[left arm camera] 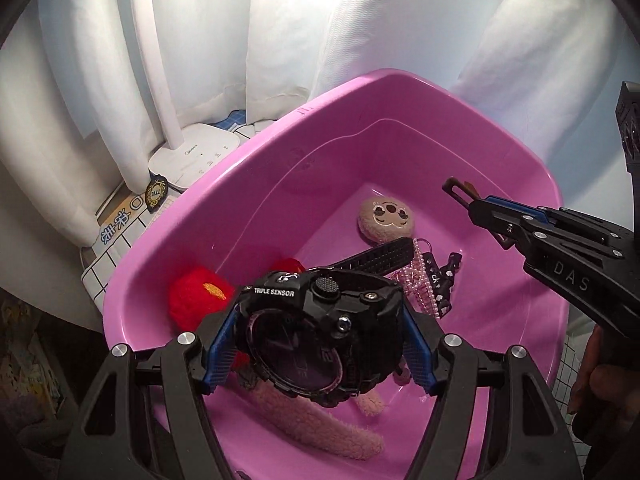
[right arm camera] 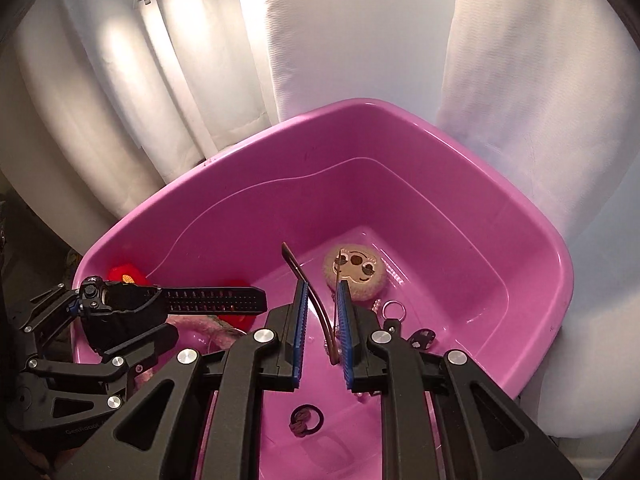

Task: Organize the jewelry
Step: 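Carry the watch and hairpin over the pink tub, then open both tools to drop the watch and hairpin into the tub, then withdraw both tools from the tub toward the two silver rings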

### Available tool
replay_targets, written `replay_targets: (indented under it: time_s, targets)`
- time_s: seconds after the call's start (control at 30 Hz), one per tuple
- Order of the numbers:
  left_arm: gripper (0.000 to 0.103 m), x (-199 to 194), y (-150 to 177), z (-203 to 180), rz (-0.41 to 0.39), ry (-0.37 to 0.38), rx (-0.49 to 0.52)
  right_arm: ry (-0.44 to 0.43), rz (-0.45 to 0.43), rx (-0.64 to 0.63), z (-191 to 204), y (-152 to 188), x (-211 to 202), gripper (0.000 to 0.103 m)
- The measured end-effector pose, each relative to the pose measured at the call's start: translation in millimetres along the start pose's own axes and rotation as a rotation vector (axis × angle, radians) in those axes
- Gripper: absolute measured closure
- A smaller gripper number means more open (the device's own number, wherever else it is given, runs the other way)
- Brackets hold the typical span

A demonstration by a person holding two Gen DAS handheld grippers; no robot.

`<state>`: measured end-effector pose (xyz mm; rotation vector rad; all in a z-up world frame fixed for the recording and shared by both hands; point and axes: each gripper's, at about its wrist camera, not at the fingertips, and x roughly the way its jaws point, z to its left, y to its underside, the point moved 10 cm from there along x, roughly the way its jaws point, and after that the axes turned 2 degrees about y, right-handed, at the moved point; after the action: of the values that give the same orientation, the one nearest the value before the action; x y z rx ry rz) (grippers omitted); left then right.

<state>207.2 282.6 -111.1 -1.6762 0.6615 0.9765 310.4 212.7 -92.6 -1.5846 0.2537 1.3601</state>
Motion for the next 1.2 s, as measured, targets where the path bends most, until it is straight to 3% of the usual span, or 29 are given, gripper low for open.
replay_targets:
  time_s: [0.17,0.27,0.4,0.47,1.2]
  targets:
    - [0.034,4.1,-0.5,2.9,0.020,-0.012,0.007,0.045,0.022,-0.011,-5.9,-0.1,7.1,0.081]
    - [0.019,-3.9,-8.2,4.4,-0.022,-0.030,0.018,0.055,0.022,-0.014,-8.2,-1.1,7.5,0.080]
    - [0.017,-9.6,-13.7,5.1,-0.047,-0.038,0.027,0.049,0.020,0.005,-11.1,-0.7,6.3,0.078]
    - [0.017,-9.3,-13.8,7.2,-0.046,-0.043,0.022,0.045,0.011,0.007,-10.6,-1.1,4.6,0.053]
    - [0.013,-35.8,0.5,14.1,-0.079,-0.057,-0.042,0.029,-0.045,-0.004,0.9,-2.5,-24.9,0.048]
